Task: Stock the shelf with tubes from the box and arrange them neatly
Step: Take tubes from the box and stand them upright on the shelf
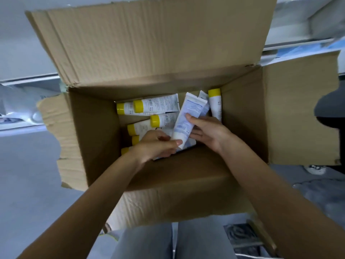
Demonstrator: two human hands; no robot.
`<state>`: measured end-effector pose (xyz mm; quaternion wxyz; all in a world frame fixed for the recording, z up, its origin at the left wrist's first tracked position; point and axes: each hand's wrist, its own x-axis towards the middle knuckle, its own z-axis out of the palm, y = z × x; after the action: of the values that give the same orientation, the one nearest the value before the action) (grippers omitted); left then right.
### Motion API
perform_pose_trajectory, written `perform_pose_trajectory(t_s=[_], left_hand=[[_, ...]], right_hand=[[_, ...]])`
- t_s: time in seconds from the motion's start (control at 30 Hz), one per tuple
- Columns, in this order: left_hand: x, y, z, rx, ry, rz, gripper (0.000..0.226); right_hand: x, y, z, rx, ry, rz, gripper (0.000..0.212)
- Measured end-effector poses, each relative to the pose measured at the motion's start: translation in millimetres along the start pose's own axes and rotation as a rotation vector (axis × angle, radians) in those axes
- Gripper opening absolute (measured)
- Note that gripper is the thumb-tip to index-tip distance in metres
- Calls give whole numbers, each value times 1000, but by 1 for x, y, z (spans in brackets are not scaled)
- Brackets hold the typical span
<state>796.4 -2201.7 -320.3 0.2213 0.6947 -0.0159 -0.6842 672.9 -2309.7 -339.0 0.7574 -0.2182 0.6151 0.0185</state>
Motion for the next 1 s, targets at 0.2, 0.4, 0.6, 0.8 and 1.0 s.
perform_pose_trajectory(t_s=[0.2, 0.4, 0.6, 0.8, 1.0], left_hand=[[-15, 1, -8, -50, -71, 112, 45], [-13, -1, -14, -24, -11, 139, 30], [-11, -10, -30, -158, 32, 118, 26], [-10, -13, -37, -192, 49, 124, 26], [-11, -15, -35, -225, 70, 131, 25]], right_hand=[[-18, 6, 5, -78, -142, -22, 22], [-17, 4, -7, -50, -12, -7, 29], [-9, 1, -23, -32, 152, 41, 20], [11, 6, -24, -43, 240, 59, 50], [28, 5, -4, -83, 261, 123, 50]])
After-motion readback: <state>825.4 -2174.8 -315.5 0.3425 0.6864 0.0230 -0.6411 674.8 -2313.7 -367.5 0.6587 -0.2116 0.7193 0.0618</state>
